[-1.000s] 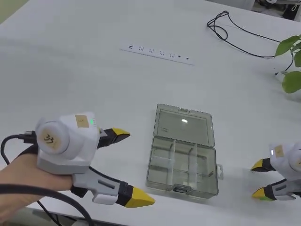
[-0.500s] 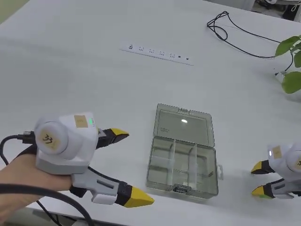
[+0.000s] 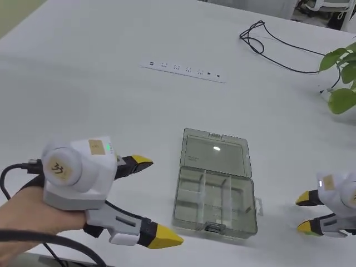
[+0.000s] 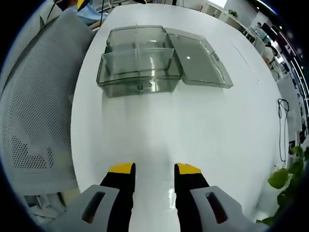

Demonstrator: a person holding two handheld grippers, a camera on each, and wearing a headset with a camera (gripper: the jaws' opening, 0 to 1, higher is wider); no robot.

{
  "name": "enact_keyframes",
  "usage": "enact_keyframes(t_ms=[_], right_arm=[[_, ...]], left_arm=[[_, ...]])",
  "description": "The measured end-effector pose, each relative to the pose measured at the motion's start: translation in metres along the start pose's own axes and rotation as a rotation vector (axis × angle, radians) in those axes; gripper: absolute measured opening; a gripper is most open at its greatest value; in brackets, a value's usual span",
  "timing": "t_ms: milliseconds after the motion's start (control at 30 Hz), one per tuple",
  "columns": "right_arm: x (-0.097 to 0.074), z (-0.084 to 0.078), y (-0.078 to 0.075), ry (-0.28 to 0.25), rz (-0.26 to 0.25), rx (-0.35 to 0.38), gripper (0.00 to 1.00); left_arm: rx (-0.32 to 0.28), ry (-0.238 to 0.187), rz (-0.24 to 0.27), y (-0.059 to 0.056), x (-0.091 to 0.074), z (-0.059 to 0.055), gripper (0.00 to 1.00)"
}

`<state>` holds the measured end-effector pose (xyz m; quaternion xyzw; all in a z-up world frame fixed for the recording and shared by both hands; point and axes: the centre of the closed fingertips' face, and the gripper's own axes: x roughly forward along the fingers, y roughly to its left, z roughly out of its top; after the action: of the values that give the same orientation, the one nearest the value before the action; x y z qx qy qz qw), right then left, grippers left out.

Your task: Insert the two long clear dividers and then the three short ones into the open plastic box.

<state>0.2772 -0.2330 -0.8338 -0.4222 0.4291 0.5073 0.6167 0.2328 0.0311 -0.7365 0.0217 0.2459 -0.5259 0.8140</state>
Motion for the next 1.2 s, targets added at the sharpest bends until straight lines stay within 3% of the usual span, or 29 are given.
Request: enact_keyframes(t_ms=[433,667,767,833,967,1200], right_arm=[[-0.04,0.057,0.008,-0.111,-0.091,-0.01,0.33],[-0.059,0.097,0.019,-0.171,-0.129,-0.039,0.33],[-0.066,0.114,0.026,-0.191,-0.138,-0.056,0.33],[-0.07,0.124,0.029,-0.208,-0.143,-0.062,0.33],[-0.078,0.14,0.037,-0.232,-0.152,-0.066,0.33],[-0.09,0.166,0.049,-0.262,-0.17,-0.079,0.33]], left_arm=[[-0.043,-0.04,-0.017,-0.012,0.007,0.02,0.93],[-0.149,-0.104,-0.021,-0.017,0.012,0.043,0.86],[-0.242,-0.134,-0.037,-0.021,0.014,0.054,0.82],[-0.271,-0.16,-0.041,-0.022,0.016,0.061,0.8],[-0.369,-0.164,-0.06,-0.027,0.02,0.063,0.72],[-0.429,-0.185,-0.094,-0.039,0.029,0.071,0.57]])
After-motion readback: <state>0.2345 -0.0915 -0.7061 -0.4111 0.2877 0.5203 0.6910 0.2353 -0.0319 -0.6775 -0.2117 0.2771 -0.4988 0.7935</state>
